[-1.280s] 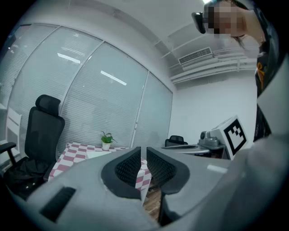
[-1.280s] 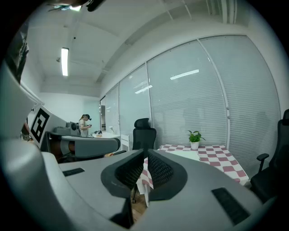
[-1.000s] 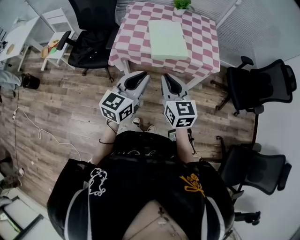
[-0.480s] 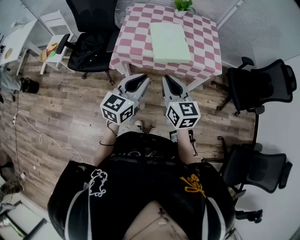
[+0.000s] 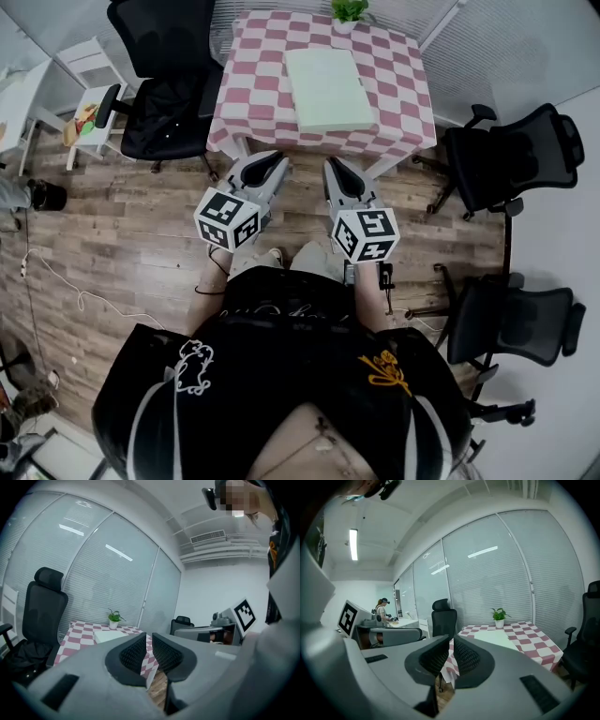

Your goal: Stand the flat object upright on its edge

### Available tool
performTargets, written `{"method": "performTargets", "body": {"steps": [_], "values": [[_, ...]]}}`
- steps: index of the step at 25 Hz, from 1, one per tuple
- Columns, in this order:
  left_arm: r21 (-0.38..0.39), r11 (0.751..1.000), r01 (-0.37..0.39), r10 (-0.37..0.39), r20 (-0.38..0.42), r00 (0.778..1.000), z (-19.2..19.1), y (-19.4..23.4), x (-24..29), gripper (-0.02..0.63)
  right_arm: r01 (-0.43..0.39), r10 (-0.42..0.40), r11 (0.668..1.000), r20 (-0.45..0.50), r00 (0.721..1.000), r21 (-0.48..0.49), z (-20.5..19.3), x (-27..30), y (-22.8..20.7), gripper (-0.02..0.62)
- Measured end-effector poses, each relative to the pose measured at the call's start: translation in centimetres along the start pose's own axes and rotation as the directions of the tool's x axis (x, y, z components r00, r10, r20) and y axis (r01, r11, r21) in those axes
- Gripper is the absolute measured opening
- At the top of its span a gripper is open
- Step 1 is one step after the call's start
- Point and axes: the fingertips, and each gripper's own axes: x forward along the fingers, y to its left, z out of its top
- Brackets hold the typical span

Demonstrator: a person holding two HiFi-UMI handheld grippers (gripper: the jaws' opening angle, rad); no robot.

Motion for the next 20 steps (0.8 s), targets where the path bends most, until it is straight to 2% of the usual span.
{"method": "performTargets", "body": {"steps": [4,9,14,20], "values": [[-0.037,0.999,0.002,-0.002,-0.006,1.000,-0.4,1.2,1.4,0.034,0.016,-0.016,1.000,-0.025,1.000,0.006,-0.6,0.6,-1.1,0.034],[-0.053,0.998,-0.016,0.014,-0.023,1.000,-0.8,2.4,4.3,0.035,0.031,-0.030,0.999,-0.040,0.999,0.022,-0.8,1.8,-4.5,0.034],[-0.054,0.996,-0.072,0.070,-0.047,0.996,-1.1,4.4,8.0,0.034,0.021,-0.019,0.999,-0.040,0.999,0.034,-0.3,4.6,-9.8,0.034],[-0.037,0.990,-0.138,0.136,-0.054,0.989,0.6,6.5,14.5,0.035,-0.006,0.007,1.000,-0.056,0.998,0.010,1.5,8.4,-16.9,0.034]]}}
